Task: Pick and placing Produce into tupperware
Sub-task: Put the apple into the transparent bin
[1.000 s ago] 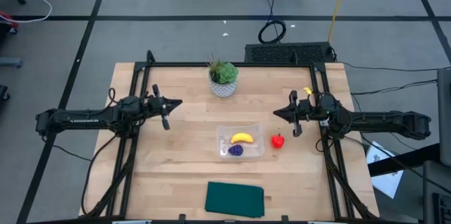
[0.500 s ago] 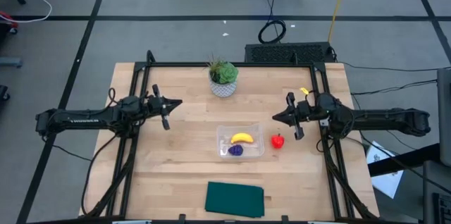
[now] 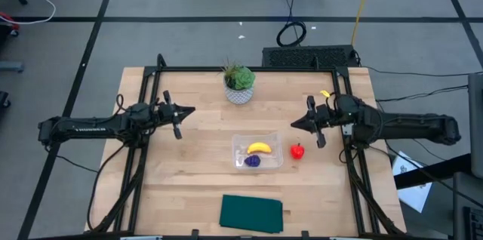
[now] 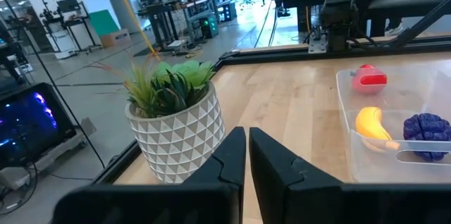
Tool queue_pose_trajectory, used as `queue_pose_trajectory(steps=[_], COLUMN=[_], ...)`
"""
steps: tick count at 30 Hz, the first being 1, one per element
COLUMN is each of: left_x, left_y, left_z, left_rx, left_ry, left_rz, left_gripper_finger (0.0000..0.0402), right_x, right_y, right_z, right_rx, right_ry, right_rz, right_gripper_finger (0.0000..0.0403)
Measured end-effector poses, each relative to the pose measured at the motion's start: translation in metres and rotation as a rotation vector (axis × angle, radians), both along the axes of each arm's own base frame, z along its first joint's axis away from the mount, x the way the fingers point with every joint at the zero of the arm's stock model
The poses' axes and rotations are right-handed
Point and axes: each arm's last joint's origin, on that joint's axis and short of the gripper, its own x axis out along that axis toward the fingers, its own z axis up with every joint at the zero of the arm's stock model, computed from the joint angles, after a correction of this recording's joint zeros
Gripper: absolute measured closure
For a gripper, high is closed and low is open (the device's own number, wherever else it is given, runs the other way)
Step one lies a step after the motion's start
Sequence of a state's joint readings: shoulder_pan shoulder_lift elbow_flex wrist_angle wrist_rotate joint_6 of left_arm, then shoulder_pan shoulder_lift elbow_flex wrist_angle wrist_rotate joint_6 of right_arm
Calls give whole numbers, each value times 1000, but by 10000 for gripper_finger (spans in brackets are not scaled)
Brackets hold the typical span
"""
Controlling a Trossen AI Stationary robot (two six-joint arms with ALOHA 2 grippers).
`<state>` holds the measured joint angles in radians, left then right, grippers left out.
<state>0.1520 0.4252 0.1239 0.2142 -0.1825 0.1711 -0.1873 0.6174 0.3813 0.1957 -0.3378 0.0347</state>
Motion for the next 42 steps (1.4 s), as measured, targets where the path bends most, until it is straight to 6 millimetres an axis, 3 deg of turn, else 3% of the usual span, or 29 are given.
queue_pose_trajectory(steps=[8,19,23,29,42], left_x=[0,0,0,0,0], left_y=[0,0,0,0,0], left_z=[0,0,0,0,0], left_rx=[0,0,0,0,1], left_ry=[1,1,1,1,1], left_rz=[0,0,0,0,0], left_gripper_finger=[376,376,376,376,376], right_x=[0,-2,-1,6,26], right_y=[13,26,30,30,34], right_z=[17,16,25,34,34], right_rx=[-14,16,2,36,-23], right_ry=[131,199,250,408,648], right_rz=[-42,-116,-129,-205,-189], right_gripper_finger=[403,403,403,403,403])
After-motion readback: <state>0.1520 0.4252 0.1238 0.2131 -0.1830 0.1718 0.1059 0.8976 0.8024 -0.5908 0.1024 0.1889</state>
